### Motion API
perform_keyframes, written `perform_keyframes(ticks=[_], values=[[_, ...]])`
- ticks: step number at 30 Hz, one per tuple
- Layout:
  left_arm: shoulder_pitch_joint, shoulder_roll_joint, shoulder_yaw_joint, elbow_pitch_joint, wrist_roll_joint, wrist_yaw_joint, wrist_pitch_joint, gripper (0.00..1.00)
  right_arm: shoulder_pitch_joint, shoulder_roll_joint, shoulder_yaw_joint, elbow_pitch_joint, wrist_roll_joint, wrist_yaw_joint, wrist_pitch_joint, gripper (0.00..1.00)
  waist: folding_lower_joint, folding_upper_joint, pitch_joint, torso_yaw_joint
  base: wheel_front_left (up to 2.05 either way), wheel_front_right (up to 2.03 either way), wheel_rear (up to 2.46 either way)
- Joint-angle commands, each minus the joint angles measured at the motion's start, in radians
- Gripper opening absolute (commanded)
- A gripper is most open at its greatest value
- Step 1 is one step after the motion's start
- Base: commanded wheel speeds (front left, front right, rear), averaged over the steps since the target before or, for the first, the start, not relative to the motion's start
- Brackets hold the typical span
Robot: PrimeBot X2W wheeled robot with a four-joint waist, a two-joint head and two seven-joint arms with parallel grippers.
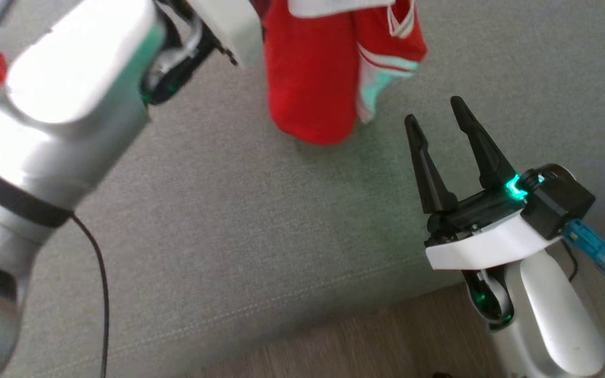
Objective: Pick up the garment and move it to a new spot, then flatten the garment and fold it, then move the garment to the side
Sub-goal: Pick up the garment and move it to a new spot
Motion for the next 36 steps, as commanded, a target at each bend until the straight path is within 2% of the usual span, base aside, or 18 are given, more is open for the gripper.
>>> perform_keyframes(ticks=[1, 11, 12, 13, 14, 19, 26, 31, 36], values=[[-0.007, 0.013, 0.027, 0.018, -0.001, 0.012, -0.004, 0.00, 0.001, 0.011, 0.027, -0.040, 0.008, 0.000, -0.006, 1.00, 0.0000, -0.0001, 0.017, -0.010, 0.00, 0.00, 0.00], [0.203, -0.067, -0.042, 0.273, -0.003, 0.008, -0.029, 0.00, -0.010, 0.011, 0.036, -0.038, 0.012, 0.000, -0.006, 1.00, 0.0000, -0.0001, 0.066, -0.031, 0.00, 0.00, 0.00], [0.213, -0.077, -0.038, 0.286, -0.002, 0.007, -0.031, 0.36, -0.009, 0.011, 0.033, -0.037, 0.011, 0.000, -0.006, 1.00, 0.0000, -0.0001, 0.066, -0.029, 0.00, 0.00, 0.00], [0.220, -0.087, -0.030, 0.297, -0.003, 0.007, -0.033, 0.90, -0.008, 0.011, 0.030, -0.036, 0.009, 0.000, -0.006, 1.00, 0.0000, -0.0001, 0.063, -0.025, 0.00, 0.00, 0.00], [0.226, -0.096, -0.022, 0.305, -0.002, 0.007, -0.034, 1.00, -0.006, 0.011, 0.025, -0.034, 0.006, 0.000, -0.006, 1.00, 0.0000, -0.0001, 0.059, -0.019, 0.00, 0.00, 0.00], [0.250, -0.112, 0.038, 0.296, 0.020, 0.022, -0.035, 1.00, 0.003, 0.011, 0.013, -0.018, -0.010, 0.000, -0.006, 1.00, 0.0000, -0.0001, 0.026, 0.012, 0.00, 0.00, 0.00], [0.366, -0.074, 0.178, 0.233, 0.041, 0.032, -0.036, 1.00, 0.034, 0.011, 0.027, 0.023, -0.071, 0.000, -0.006, 1.00, 0.0000, -0.0001, -0.071, 0.097, 0.00, 0.00, 0.00], [0.526, -0.042, 0.318, 0.136, 0.099, 0.084, -0.036, 1.00, 0.071, 0.011, 0.018, 0.064, -0.112, 0.000, -0.006, 1.00, 0.0000, -0.0001, -0.158, 0.171, 0.00, 0.00, 0.00], [0.738, -0.034, 0.487, 0.010, 0.187, 0.142, -0.036, 1.00, 0.113, 0.011, -0.015, 0.079, -0.131, 0.000, -0.006, 1.00, 0.0000, -0.0001, -0.221, 0.230, 0.00, 0.00, 0.00]])
